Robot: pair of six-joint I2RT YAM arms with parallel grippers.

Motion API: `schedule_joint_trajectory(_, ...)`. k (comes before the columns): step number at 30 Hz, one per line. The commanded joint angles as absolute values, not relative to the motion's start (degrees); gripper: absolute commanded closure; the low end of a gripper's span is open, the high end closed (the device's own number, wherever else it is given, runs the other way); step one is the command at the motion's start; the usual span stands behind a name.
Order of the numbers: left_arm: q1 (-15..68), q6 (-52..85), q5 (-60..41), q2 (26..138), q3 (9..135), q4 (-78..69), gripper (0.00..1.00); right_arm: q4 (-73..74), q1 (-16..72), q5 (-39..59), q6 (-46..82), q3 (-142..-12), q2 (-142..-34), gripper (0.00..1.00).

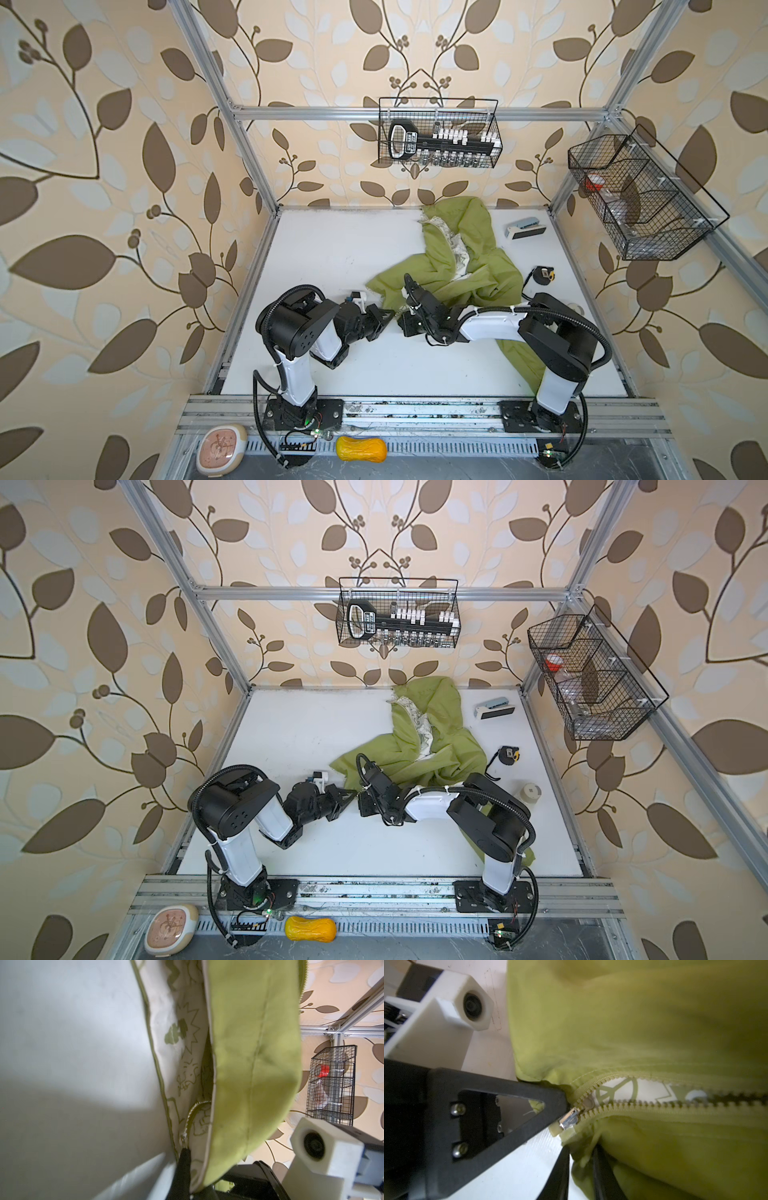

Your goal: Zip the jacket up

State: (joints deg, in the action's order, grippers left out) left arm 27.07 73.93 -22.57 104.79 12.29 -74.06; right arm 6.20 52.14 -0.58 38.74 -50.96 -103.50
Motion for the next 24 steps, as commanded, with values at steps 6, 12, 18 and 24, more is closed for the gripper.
schedule_joint_trajectory(6,27.7,72.5,-21.7,104.0,11.8,-66.9,1.0,3.3,52.6,0.5,38.0,-51.3,-99.7,0.78)
schedule_joint_trajectory(12,27.6,71.1,-21.8,101.4,11.9,-63.7,1.0,0.2,49.9,1.0,35.9,-51.2,-93.0,0.66)
schedule_joint_trajectory(18,26.9,68.6,-23.0,96.4,12.6,-57.2,1.0,-4.3,44.9,4.0,32.0,-53.8,-89.6,0.55)
schedule_joint_trajectory(24,25.1,64.1,-25.3,88.4,16.4,-44.0,1.0,-5.8,40.9,9.8,28.7,-56.9,-93.0,0.56)
